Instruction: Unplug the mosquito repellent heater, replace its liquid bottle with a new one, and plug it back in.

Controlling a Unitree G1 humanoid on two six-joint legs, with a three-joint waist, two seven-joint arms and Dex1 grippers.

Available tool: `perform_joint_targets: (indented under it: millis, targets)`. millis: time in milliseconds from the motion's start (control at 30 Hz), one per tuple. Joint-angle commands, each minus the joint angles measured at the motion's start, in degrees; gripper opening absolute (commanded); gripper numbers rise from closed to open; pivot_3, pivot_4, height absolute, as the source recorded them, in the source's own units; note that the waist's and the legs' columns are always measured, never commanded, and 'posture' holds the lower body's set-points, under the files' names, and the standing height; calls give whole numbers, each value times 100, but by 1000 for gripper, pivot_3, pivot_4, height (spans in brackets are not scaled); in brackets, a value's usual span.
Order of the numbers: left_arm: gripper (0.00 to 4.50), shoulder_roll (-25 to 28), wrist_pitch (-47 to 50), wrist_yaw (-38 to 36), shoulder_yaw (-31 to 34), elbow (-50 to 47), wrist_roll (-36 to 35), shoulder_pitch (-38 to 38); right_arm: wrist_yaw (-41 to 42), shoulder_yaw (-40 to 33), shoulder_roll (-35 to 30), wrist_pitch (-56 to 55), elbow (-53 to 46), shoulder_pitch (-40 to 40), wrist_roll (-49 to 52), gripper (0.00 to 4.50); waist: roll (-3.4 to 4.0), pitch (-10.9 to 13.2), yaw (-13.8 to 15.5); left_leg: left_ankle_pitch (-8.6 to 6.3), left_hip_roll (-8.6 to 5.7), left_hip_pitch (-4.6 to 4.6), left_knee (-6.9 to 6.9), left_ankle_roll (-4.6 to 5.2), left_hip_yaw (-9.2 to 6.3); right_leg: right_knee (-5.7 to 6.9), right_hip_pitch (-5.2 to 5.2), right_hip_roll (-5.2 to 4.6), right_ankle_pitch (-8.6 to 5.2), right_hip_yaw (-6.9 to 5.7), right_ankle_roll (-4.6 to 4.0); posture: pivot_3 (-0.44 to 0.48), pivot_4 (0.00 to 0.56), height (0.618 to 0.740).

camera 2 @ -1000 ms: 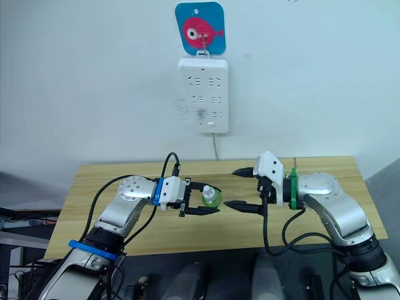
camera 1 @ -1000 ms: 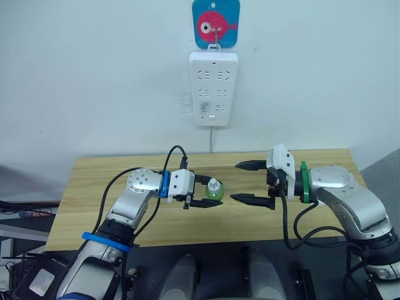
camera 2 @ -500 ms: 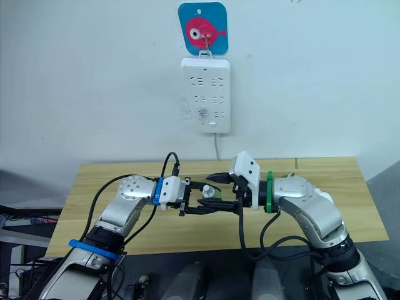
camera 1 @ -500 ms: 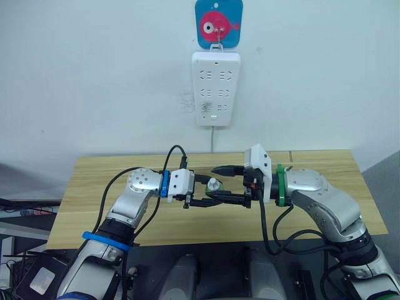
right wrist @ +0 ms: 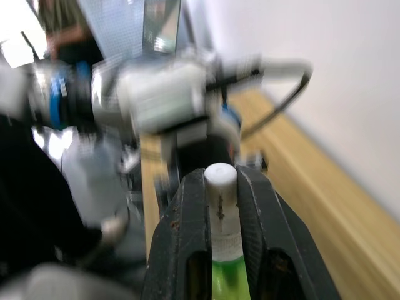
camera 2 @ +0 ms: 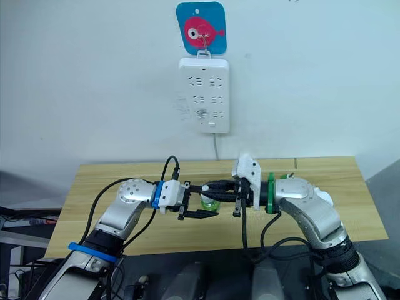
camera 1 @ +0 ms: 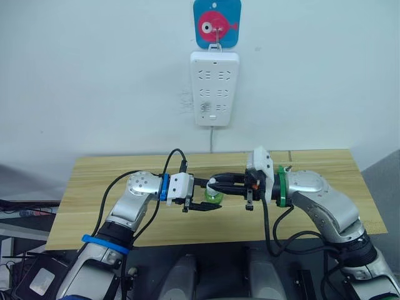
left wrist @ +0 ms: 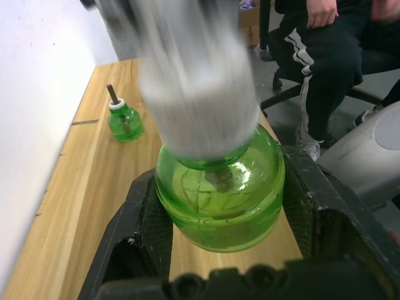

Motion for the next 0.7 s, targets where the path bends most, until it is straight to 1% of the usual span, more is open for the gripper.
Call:
perform_joint_targets:
  millis: [33, 100, 133, 200, 300, 333, 400, 433, 533, 567, 667, 700]
  targets:
    - [2248, 79, -4, 25, 157, -88, -42, 54, -1000, -973, 157, 577, -494, -561, 769, 249, 0, 0, -4, 0, 0, 1, 1, 0, 0, 1, 0, 0, 0, 1, 0, 79, 253, 740]
    - [2248, 114, -46, 39, 179, -49, -39, 109, -1378, -1162, 123, 649, -572, -553, 665, 249, 0, 0, 0, 0, 0, 1, -3, 0, -5, 1, 0, 0, 0, -3, -1, 60, 260, 740]
    - [2248, 122, -83, 38, 174, -44, -32, 136, -1521, -1180, 95, 578, -566, -414, 476, 249, 0, 0, 6, 0, 0, 2, -7, 0, -9, -1, 0, 0, -1, -5, -2, 60, 260, 740]
    - [2248, 129, -117, 56, 172, -56, -24, 174, -1848, -1003, -72, 1, -411, 63, -431, 249, 0, 0, 31, -1, -3, 0, -11, 0, -13, -6, 0, 0, -2, -10, -3, 57, 263, 740]
    - [2248, 146, -60, 96, 221, -75, -35, 169, -2388, -681, -82, -996, 47, 755, -1646, 249, -1, 2, 18, -2, -10, -6, -8, 3, 3, -7, -3, -4, -1, -1, -2, 49, 282, 740]
    - [2248, 151, -49, 123, 235, -73, -20, 155, -2447, -518, -49, -1407, 256, 993, -1975, 249, 0, 2, 7, -2, -9, -5, -8, 3, 8, -5, -3, -4, -1, 1, -1, 50, 283, 740]
    - [2248, 149, 37, 219, 277, -101, -19, 118, -2677, -428, 281, -2011, 752, 1280, -2297, 249, 1, 4, -23, -1, -2, 1, -9, 2, 19, 2, -2, 2, -2, -1, -2, 53, 293, 740]
    - [2248, 161, 108, 257, 298, -148, -39, 104, -2765, -412, 441, -2262, 1025, 1336, -2404, 249, 2, 5, -40, 0, 0, 2, -8, 1, 22, 6, -3, 4, -2, 0, -2, 58, 311, 740]
    - [2248, 207, 405, 386, 355, -397, -109, 112, -2930, -397, 799, -3022, 2024, 1370, -2754, 249, 5, 49, -124, 1, 2, 9, -5, 1, 21, 24, -4, 2, -3, 11, -3, 74, 331, 740]
    - [2248, 218, 528, 445, 376, -518, -129, 139, -3053, -491, 953, -3227, 2370, 1322, -2790, 249, 3, 77, -149, 1, 2, 13, -5, 1, 20, 28, -3, 2, -4, 12, -4, 87, 346, 740]
    - [2248, 278, 837, 582, 395, -885, -171, 256, -3429, -730, 1204, -3882, 3298, 1129, -3000, 249, 6, 160, -166, 1, 3, 13, -5, 1, 15, 42, -8, 3, -7, 11, -9, 103, 364, 740]
    - [2248, 317, 938, 606, 408, -1015, -197, 303, -3491, -777, 1241, -4056, 3563, 1071, -3053, 249, 5, 181, -167, 1, 1, 12, -5, 1, 15, 72, -13, 1, -10, 11, -14, 111, 373, 740]
